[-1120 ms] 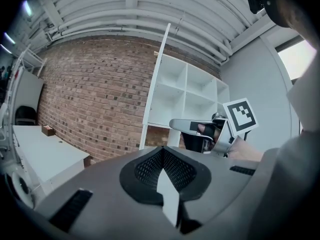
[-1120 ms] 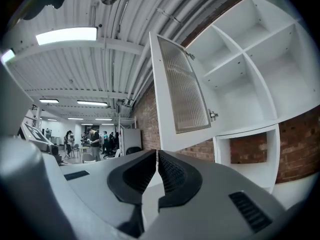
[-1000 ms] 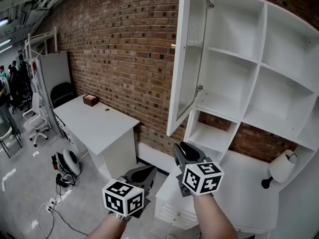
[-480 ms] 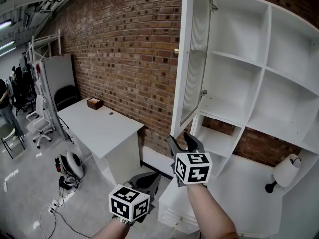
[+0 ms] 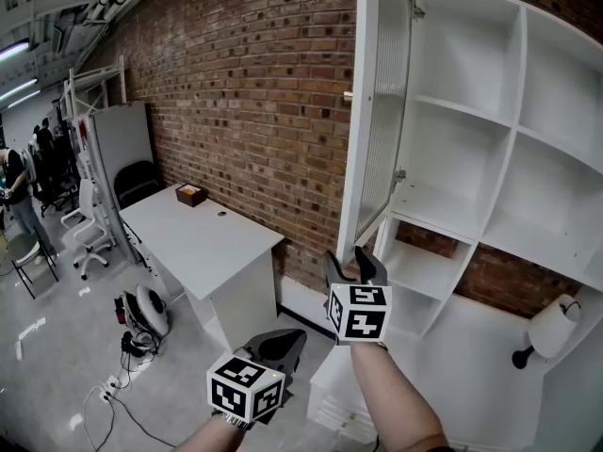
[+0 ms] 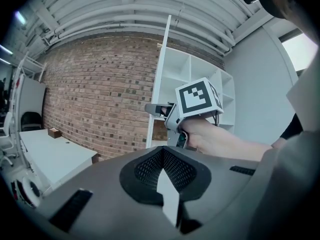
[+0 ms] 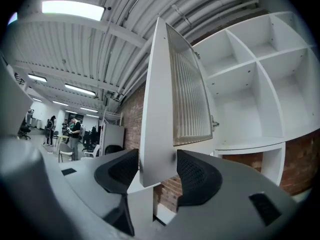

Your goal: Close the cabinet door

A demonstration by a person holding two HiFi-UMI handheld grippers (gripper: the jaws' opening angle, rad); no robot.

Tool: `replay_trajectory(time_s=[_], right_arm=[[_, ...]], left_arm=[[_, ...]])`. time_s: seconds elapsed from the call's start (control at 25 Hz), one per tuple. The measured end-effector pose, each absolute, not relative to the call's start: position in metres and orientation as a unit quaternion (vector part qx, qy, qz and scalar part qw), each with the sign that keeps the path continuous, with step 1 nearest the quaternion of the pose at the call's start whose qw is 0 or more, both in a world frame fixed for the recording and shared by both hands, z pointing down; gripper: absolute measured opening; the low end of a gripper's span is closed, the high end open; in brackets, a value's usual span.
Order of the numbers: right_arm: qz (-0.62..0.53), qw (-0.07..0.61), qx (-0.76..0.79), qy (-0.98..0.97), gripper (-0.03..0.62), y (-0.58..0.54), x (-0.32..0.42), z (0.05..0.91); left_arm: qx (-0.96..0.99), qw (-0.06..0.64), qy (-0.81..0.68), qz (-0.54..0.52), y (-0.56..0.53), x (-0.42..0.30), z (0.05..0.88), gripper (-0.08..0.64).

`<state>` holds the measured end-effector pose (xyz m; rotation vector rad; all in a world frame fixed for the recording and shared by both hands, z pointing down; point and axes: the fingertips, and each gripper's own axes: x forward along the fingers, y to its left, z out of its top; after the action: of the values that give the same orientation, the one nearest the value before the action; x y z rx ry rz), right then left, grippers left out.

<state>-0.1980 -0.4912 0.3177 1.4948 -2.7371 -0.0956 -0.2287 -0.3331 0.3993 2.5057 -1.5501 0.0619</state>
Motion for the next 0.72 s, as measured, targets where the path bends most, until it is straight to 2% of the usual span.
replay_trajectory(time_s=[0.72], right_arm=[[-0.017,-0.001,0.493,-0.870,0.245,-0.482,-0.165,0.319]], left_arm=[[0.867,0.096,-0.488,0.020,-0.341,-0.199,0.397,-0.002]])
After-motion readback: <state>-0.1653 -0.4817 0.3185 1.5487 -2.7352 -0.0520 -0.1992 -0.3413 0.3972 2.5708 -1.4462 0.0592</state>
